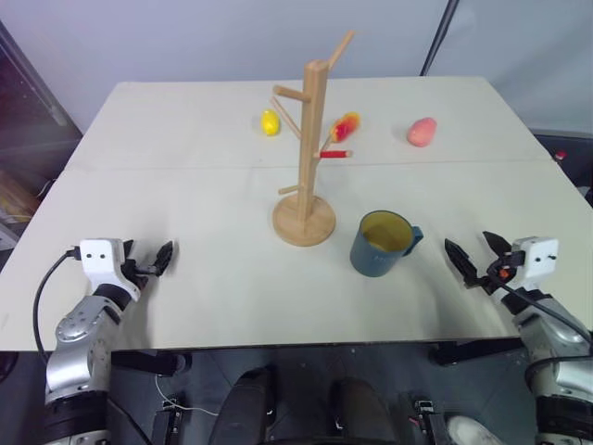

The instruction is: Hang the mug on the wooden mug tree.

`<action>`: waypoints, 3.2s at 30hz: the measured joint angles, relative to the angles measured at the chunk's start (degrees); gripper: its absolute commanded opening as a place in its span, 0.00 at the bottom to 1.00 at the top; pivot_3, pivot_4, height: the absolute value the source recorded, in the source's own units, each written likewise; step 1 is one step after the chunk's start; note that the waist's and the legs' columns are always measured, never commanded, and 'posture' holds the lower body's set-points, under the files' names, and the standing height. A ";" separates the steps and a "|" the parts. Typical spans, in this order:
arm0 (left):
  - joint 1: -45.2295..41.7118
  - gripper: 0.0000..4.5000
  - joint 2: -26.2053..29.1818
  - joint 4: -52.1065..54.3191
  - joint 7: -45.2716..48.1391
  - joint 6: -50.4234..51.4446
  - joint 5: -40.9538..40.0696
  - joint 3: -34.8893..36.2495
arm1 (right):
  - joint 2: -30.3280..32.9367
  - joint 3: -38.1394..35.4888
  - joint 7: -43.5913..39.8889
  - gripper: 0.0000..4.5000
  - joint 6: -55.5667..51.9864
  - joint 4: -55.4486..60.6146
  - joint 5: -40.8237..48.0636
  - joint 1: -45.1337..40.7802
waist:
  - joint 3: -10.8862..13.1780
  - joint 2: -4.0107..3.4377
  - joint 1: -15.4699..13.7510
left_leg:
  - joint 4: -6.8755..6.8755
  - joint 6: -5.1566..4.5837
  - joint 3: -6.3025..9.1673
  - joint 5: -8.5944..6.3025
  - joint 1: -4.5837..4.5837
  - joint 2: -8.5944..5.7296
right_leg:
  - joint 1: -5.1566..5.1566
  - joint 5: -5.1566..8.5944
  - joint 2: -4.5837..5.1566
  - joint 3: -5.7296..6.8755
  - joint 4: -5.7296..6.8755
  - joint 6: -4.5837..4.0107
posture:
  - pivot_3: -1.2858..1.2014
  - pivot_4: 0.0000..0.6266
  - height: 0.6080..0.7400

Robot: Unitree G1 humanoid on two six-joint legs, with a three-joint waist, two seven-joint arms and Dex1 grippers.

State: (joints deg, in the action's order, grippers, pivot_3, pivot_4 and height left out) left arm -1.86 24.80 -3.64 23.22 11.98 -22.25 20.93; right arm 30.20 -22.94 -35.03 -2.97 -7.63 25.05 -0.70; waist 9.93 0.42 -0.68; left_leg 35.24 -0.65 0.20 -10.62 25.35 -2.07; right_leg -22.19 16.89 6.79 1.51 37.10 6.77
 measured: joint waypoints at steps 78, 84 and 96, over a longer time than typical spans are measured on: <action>0.56 1.00 3.22 21.53 26.56 0.27 -4.63 -21.87 | -4.62 12.46 -9.63 0.00 4.73 -3.76 -3.53 -10.61 | -0.07 -0.16 0.07 | 0.01 -0.03 -0.01 0.00 0.01 -0.01 | 0.02 0.02 -0.05 0.01 -0.06 -0.04 | 0.52 0.24 1.00; -0.48 1.00 3.33 21.90 26.15 1.18 -4.77 -21.71 | -2.98 13.21 -9.70 0.00 3.32 1.75 -4.33 -7.79 | -0.05 -0.19 0.00 | 0.01 -0.03 -0.01 0.00 0.02 -0.02 | 0.02 0.03 -0.03 0.01 -0.07 -0.07 | 0.52 0.24 1.00; -6.11 1.00 3.44 22.65 25.80 4.10 -7.32 -20.19 | 12.52 18.31 -10.97 0.00 -4.67 22.57 -12.60 -23.26 | 0.01 -0.12 -0.14 | 0.01 -0.03 0.02 0.00 0.04 -0.01 | 0.05 0.07 -0.04 0.10 -0.14 -0.13 | 0.52 0.24 1.00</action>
State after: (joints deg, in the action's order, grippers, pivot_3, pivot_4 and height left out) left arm -7.97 28.24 19.01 49.03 16.07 -29.57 0.74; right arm 42.72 -4.63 -46.00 -7.65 14.95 12.45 -23.97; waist 9.93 0.30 -0.82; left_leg 35.25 -0.68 0.22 -10.62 25.39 -2.08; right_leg -22.14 16.96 6.75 1.60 36.96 6.65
